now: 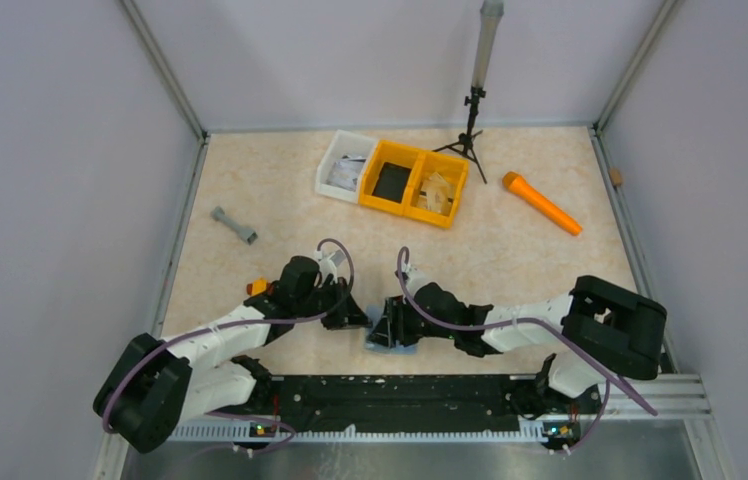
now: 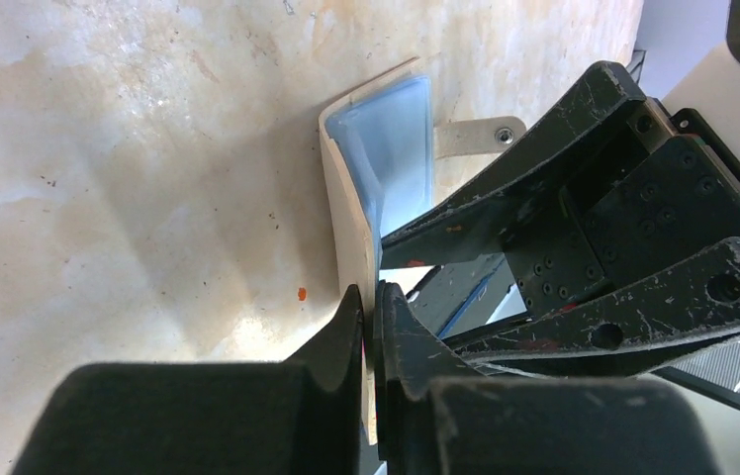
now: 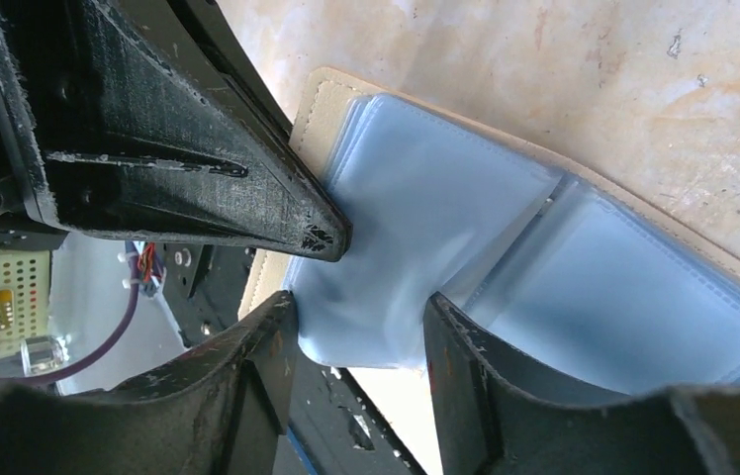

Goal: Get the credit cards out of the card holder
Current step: Remove the credit card from the card holder.

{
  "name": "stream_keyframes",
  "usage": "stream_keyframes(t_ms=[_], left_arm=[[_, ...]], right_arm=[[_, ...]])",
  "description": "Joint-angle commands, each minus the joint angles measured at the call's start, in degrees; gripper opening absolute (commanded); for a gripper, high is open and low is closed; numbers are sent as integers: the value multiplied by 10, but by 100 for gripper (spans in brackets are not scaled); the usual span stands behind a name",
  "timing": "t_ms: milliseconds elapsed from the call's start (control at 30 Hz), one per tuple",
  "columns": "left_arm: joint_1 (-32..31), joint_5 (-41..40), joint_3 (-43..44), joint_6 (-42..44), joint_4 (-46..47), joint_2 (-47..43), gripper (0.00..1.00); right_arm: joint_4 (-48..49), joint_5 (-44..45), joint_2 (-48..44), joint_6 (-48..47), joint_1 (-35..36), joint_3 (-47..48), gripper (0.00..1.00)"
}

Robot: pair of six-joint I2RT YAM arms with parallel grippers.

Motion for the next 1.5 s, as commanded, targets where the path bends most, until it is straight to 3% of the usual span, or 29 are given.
stream_keyframes(t_ms=[0,133,300,833,1000,1133,1300,1467], left_arm=[[-1,31,1,-6,45,-3,8],[-1,13,9,8,13,-6,21],[-1,7,17,14,-9,-23,35],[0,-3,26,27,-13,0,2],[0,-4,29,28,-19,-7,0],[0,0,32,29,-21,-8,0],[0,2,32,27,-21,-11,0],[0,1,32,28,-21,-8,0]], right_arm=[[19,13,-11,1,6,7,47],[-11,32,-28,-2,7,3,30],[-72,67,-42,-14,6,10,21],[-181,150,-189,9,6,-38,6],[-267,184,-225,20,7,-46,29],[-307,196,-255,9,6,-44,56],[-288,178,-274,-27,6,-22,64],[-218,123,-208,-35,6,9,69]])
